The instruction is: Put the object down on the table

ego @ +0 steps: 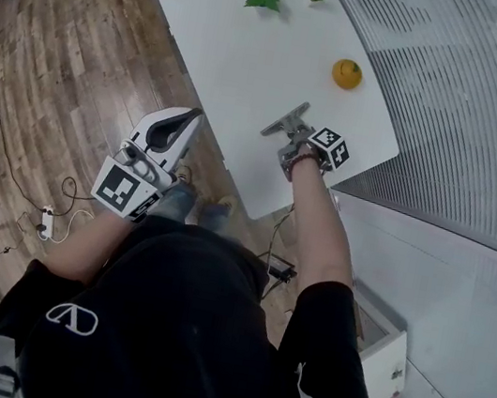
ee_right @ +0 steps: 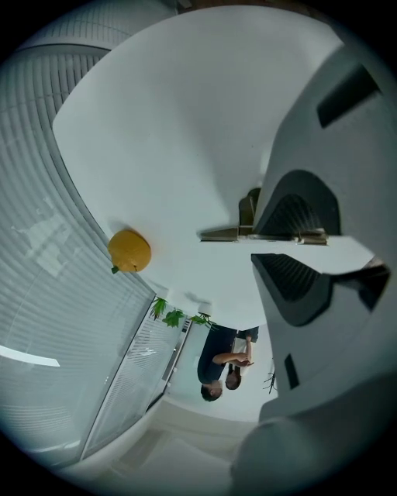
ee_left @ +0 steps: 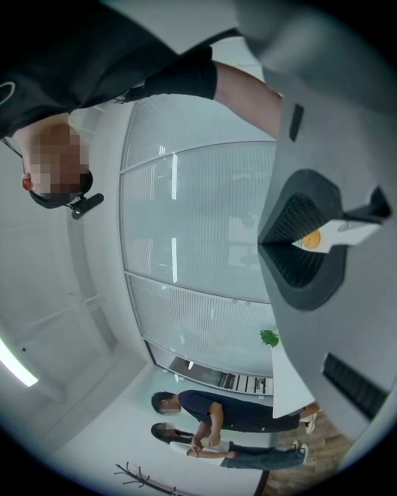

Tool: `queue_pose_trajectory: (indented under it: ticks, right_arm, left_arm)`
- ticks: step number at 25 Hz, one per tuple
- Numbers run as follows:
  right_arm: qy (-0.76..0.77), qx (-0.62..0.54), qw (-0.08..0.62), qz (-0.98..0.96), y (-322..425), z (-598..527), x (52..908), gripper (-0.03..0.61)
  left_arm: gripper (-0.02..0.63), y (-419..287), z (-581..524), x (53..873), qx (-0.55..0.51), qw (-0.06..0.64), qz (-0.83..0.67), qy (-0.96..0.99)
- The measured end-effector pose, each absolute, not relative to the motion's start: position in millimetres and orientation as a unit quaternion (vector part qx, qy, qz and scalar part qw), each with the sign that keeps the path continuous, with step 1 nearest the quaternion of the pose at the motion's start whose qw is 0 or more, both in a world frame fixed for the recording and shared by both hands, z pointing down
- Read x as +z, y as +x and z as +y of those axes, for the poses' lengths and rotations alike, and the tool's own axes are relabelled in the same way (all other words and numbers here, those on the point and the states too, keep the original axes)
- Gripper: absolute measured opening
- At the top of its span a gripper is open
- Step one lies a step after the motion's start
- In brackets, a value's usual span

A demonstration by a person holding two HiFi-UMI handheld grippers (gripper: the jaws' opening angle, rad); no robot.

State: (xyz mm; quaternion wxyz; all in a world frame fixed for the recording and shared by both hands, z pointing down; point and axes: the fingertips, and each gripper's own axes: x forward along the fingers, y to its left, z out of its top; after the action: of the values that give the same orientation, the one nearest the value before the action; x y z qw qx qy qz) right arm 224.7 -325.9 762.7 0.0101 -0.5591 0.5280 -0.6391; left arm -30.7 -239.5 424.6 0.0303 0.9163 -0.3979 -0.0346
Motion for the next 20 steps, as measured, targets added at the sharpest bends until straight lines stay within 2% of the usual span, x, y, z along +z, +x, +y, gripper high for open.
queue_pose_trajectory:
  ticks: [4,6,13,16,20]
  right_arm:
    - [-0.559,-0.639,0.006,0.528,222.8,-325.7,761.7,0.090]
    - [-0.568,-0.633,-0.004,0.526,225.3,-323.1,758.4,0.132]
    - [-0.590,-0.607,-0.021,0.531,235.7,-323.2,742.7,0.214]
    - [-0.584,-0.614,-0.034,0.530,233.2,-318.4,746.0,0.295]
    - [-0.595,-0.599,-0.052,0.533,236.7,-315.4,747.5,0.351]
  left_arm:
    - [0.005,-30.5,-239.7,426.9,-0.033,0.031,-0.395,0.917]
    - [0.005,-31.0,-239.1,424.6,-0.036,0.030,-0.395,0.917]
    - [0.005,-28.8,-242.8,409.0,-0.055,0.020,-0.395,0.917]
    - [0.005,-27.2,-242.0,409.2,-0.053,0.021,-0.390,0.919]
    - [0.005,-24.8,-245.3,398.9,-0.072,0.012,-0.393,0.917]
